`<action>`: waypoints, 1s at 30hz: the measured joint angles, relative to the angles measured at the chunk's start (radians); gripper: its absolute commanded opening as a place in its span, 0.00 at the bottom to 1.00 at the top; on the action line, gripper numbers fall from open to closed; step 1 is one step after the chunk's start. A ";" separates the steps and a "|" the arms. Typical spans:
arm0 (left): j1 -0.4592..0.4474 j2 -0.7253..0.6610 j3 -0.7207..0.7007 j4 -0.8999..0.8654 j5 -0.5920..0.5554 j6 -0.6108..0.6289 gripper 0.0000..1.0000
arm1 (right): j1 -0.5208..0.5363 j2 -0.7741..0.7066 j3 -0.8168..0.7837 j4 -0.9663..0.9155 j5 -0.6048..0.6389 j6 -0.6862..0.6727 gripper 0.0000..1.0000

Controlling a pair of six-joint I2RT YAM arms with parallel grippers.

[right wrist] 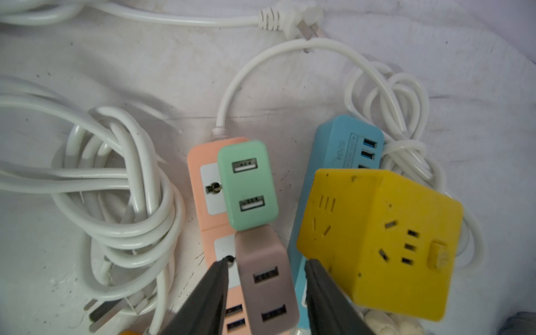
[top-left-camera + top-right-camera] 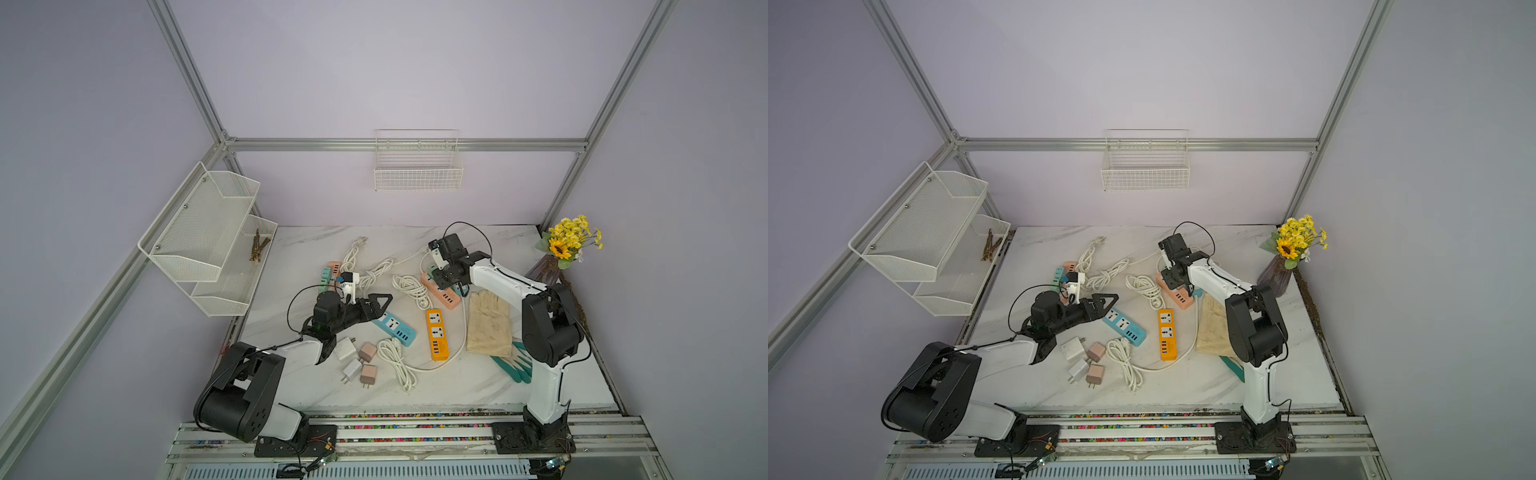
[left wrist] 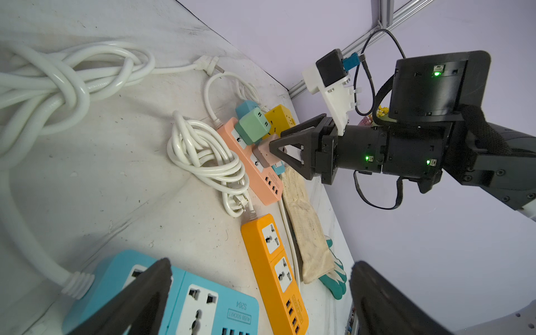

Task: Pull the plug off the socket
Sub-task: Remove the plug from the socket.

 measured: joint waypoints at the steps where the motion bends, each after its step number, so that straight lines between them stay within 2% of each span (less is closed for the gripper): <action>1: 0.000 0.000 0.000 0.000 0.000 0.000 0.98 | 0.000 0.002 0.003 -0.012 -0.006 -0.005 0.44; 10: 0.000 0.000 0.000 0.002 0.004 -0.001 0.98 | -0.008 0.036 0.051 -0.053 -0.050 -0.023 0.29; 15: 0.000 0.014 0.006 0.024 0.028 -0.016 0.97 | -0.009 0.035 0.052 -0.059 -0.083 -0.007 0.26; 19: -0.003 0.079 0.045 0.070 0.072 -0.067 0.88 | -0.011 0.012 0.018 -0.047 -0.106 0.034 0.26; 24: -0.044 0.181 0.108 0.093 0.118 -0.147 0.76 | -0.011 -0.092 -0.127 -0.007 -0.126 0.110 0.25; 29: -0.141 0.255 0.227 -0.025 0.105 -0.162 0.74 | -0.011 -0.177 -0.247 0.039 -0.132 0.170 0.26; 30: -0.166 0.266 0.257 -0.064 0.088 -0.161 0.69 | -0.011 -0.184 -0.259 0.050 -0.131 0.178 0.25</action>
